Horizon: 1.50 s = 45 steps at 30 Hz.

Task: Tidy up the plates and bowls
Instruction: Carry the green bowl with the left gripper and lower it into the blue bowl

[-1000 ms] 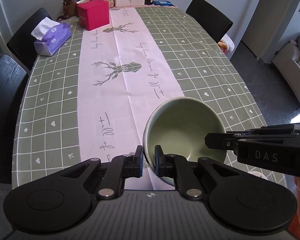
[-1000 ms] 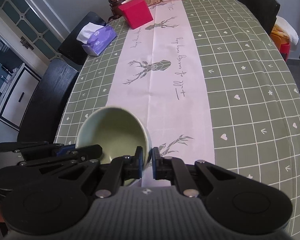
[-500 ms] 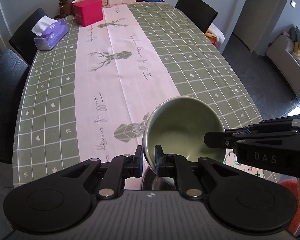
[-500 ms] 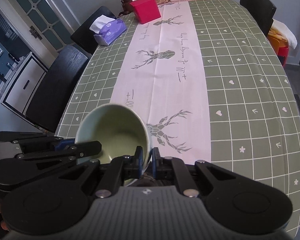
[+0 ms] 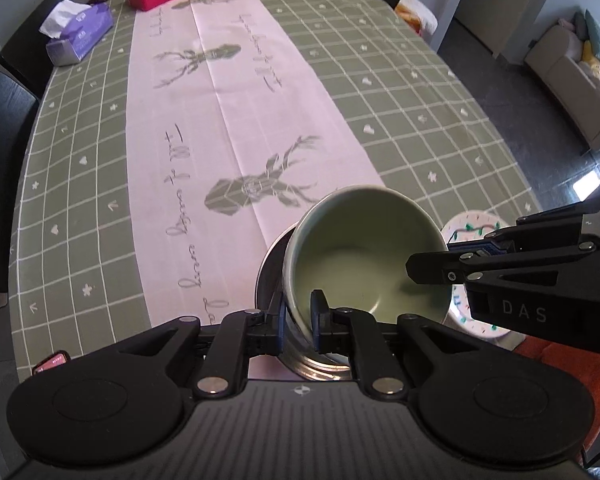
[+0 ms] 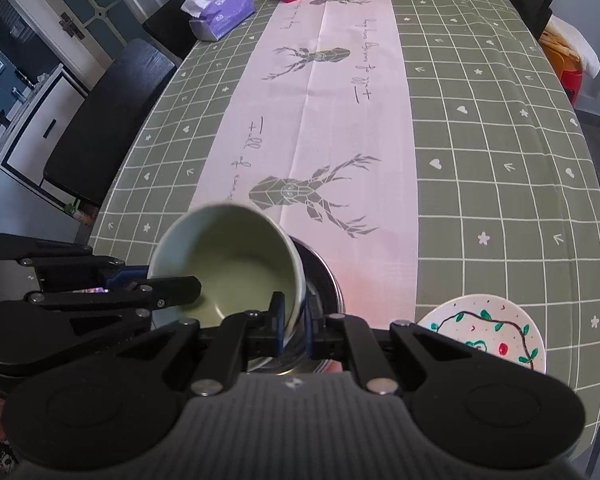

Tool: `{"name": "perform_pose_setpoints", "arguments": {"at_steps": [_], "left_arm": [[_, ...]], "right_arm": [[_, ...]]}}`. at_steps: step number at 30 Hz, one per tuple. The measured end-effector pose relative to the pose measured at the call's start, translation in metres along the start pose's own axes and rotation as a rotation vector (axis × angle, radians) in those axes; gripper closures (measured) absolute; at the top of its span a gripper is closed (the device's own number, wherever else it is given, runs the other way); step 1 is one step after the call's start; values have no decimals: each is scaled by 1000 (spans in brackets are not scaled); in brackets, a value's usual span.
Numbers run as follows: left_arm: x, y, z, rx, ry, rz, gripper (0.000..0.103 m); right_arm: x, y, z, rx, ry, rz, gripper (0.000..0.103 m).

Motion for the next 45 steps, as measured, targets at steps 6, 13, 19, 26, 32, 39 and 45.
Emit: {"name": "perform_pose_setpoints", "arguments": {"at_steps": [6,13,19,26,32,39,45], "left_arm": [[-3,-14,12,-37,7,-7,89],[0,-26,20,-82,-28,-19,89],[0,-30,22,-102,-51,-26,88],[2,-37,23,-157,-46,-13,84],[0,-39,24,-196,-22,29,79],[-2,-33,16,-212,11,87,66],[-7,-20,2,-152,26,114,59]], "right_arm": [[5,-18,14,-45,-9,-7,96],[9,-32,22,-90,-11,-9,96],[9,-38,22,-105,2,-5,97],[8,-43,19,-112,26,12,98],[9,-46,16,-118,34,15,99],[6,-48,15,-128,61,33,99],[5,-50,14,-129,63,40,99]]}}
Point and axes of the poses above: each gripper's, at about its wrist camera, not at the fingertips, and y roughly against the way its jaws point, x to its right, z to its underside, the point moved 7 cm from there along -y, roughly the way its jaws point, and after that the axes turned 15 degrees about x, right-handed, at the moved point
